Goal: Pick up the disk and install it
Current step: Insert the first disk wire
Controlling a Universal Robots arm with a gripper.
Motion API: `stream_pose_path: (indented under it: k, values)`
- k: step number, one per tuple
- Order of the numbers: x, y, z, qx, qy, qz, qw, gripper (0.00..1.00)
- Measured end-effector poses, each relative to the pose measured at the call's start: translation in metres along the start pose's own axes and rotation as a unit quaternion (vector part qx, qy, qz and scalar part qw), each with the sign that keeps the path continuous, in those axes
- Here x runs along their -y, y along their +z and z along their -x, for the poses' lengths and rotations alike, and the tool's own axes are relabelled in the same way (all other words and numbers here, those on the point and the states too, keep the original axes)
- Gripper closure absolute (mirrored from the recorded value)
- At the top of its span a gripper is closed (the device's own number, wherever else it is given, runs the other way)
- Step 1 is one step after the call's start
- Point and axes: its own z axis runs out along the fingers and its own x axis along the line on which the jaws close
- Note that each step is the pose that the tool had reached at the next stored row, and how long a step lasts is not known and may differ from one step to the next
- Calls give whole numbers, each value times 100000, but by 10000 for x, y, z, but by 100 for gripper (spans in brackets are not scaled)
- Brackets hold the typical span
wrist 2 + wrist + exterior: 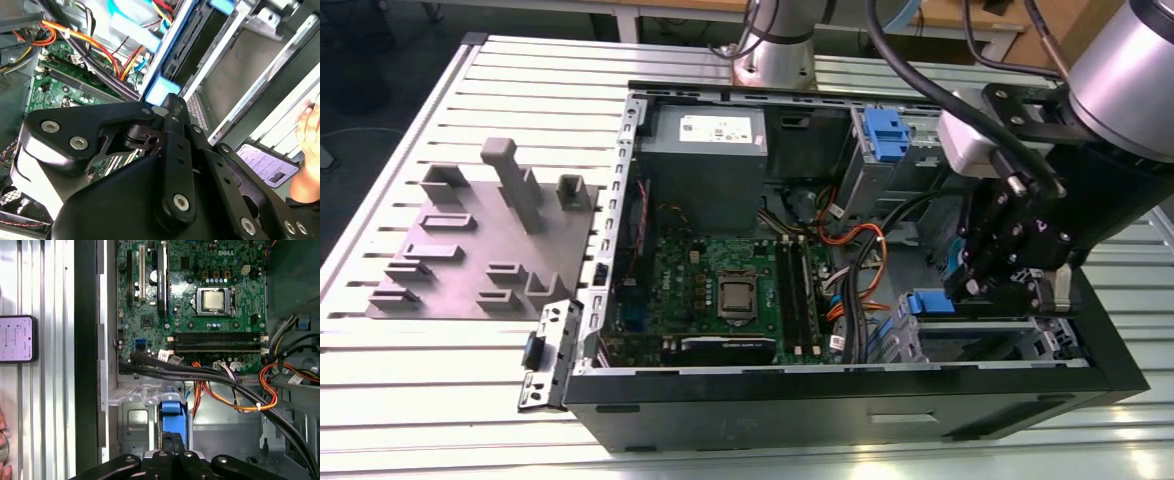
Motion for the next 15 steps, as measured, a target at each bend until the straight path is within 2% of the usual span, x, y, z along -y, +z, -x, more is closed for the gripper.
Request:
stream_pose_path:
  k: [5, 10, 12, 15]
  values:
    - [175, -2, 6, -6, 2, 247, 100000, 89]
    - [376, -3, 15, -32, 11, 760, 99997, 89]
    - [444, -4, 17, -42, 16, 1156, 99993, 89]
    - [503, -6, 19, -83, 21, 2157, 99977, 89]
